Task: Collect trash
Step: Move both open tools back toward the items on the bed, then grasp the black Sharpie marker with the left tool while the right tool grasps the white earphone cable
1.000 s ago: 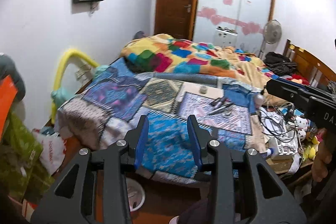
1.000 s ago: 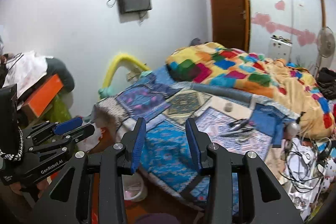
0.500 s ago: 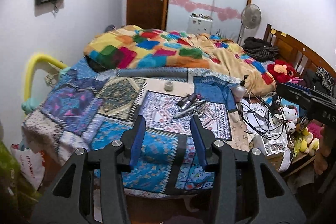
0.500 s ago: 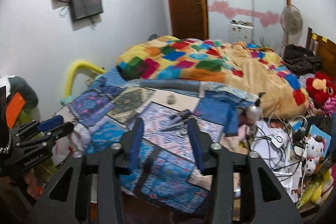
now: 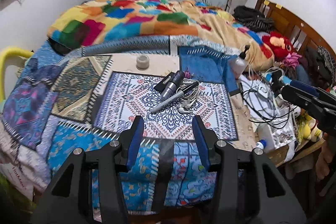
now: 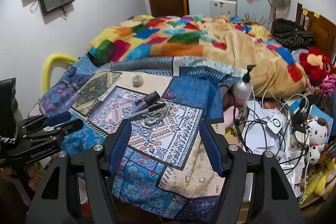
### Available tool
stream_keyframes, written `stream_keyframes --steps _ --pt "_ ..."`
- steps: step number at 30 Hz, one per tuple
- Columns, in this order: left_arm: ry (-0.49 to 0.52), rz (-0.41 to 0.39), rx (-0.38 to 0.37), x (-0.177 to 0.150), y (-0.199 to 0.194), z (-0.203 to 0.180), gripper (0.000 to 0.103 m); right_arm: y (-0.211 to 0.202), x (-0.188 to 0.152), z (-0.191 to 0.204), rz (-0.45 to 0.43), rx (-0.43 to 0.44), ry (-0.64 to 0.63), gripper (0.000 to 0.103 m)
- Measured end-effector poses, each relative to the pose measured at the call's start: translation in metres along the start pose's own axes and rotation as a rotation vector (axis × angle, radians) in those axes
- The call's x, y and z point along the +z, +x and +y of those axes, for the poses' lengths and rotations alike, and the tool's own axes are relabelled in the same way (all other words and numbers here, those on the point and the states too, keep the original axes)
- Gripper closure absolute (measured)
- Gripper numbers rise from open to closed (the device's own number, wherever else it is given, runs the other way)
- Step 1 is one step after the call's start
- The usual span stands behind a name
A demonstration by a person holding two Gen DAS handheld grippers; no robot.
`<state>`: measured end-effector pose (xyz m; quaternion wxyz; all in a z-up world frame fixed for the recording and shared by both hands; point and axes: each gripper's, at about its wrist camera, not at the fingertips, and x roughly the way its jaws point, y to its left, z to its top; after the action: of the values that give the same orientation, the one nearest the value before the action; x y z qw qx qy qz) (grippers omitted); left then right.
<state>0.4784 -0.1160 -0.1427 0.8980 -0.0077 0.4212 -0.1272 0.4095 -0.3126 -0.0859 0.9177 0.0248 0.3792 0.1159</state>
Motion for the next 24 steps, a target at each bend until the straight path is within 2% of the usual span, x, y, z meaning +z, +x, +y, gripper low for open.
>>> stream_keyframes --steps 8,12,19,20,21,24 --pt "0.031 0.085 -0.035 0.016 0.09 0.013 0.056 0.055 -0.001 -0.019 0.079 0.01 0.042 0.04" --pt "0.104 0.123 -0.045 0.017 0.129 0.01 0.056 0.081 -0.003 -0.025 0.116 0.013 0.054 0.04" --pt "0.226 0.14 -0.044 0.017 0.166 -0.003 0.056 0.111 -0.011 -0.032 0.164 0.019 0.074 0.04" --pt "0.229 0.13 -0.043 0.018 0.167 -0.003 0.058 0.114 -0.012 -0.031 0.169 0.017 0.072 0.04" --pt "0.226 0.125 -0.054 0.019 0.166 -0.002 0.065 0.117 -0.013 -0.031 0.175 0.014 0.068 0.04" --pt "0.202 0.141 -0.094 0.02 0.168 0.001 0.077 0.125 -0.016 -0.031 0.19 0.006 0.058 0.04"
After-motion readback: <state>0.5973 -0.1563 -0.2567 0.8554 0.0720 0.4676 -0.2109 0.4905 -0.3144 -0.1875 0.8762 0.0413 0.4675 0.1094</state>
